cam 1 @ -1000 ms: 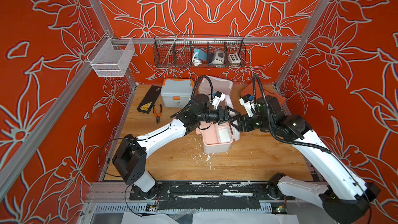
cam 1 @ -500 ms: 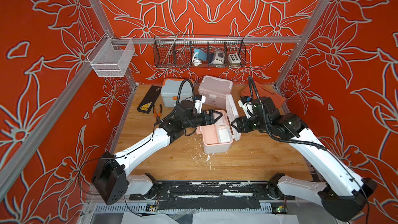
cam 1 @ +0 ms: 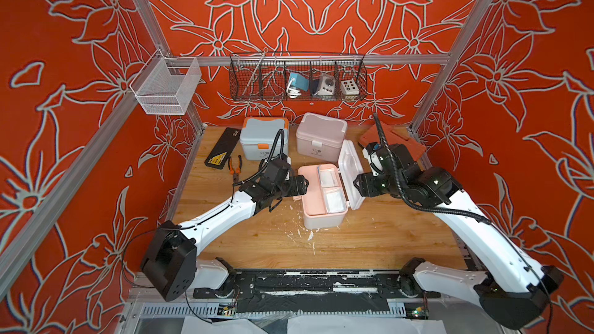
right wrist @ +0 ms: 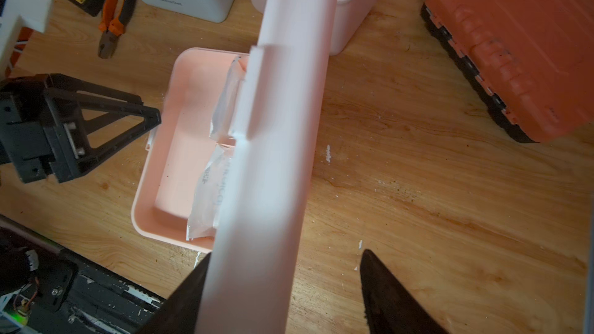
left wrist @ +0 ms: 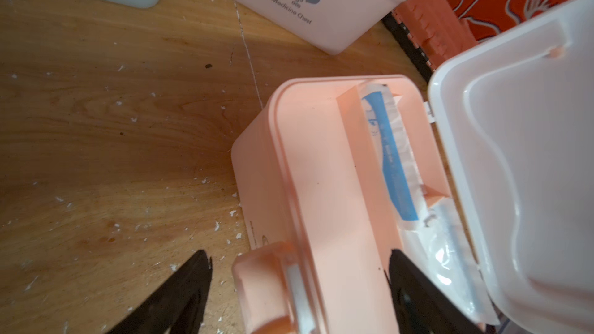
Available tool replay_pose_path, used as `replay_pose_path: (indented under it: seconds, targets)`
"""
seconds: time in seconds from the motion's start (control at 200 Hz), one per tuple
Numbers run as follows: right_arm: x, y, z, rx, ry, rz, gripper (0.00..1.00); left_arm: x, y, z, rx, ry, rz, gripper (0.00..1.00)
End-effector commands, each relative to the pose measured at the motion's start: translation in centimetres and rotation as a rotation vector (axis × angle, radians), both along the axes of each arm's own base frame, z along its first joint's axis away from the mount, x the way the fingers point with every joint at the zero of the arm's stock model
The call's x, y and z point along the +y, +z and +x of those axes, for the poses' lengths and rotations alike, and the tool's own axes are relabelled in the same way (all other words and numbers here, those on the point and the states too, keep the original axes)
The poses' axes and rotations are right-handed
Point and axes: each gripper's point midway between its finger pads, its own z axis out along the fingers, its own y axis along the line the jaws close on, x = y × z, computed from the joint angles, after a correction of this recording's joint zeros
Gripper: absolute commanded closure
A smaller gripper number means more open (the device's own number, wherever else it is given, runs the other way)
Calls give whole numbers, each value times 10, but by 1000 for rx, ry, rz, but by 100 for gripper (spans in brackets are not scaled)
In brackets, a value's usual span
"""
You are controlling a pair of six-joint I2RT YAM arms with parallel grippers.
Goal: Open first aid kits and take out gauze
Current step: Pick up the gauze from the first aid kit.
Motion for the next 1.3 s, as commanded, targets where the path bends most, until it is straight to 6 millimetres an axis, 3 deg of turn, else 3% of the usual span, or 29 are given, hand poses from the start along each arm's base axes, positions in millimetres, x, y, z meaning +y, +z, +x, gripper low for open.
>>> replay_pose_path:
  seconds: [0.0,0.215,0.43,0.646,0.711,1.016,1.126,1.296]
  targets:
    - [-25,-3,-3,18,-84,-88,30,9,-16,1,15,11,65,17]
    - [-29,-16,1,102,-101,100,30,18,-29,3,33,33,112,19]
    - [-27,-24,7,144,-105,273,30,21,-23,5,17,34,123,21]
    - [-29,-29,9,152,-123,303,30,25,13,7,-55,29,152,14]
    - [-35,-33,10,158,-151,288,30,22,28,6,-77,21,145,2]
    - [-43,-35,9,136,-183,324,31,-3,81,6,-117,12,-59,2]
    - [-45,-37,8,131,-185,334,32,-7,84,8,-95,61,-13,17]
    - [-47,-39,8,127,-187,370,32,-29,73,8,-68,84,242,22]
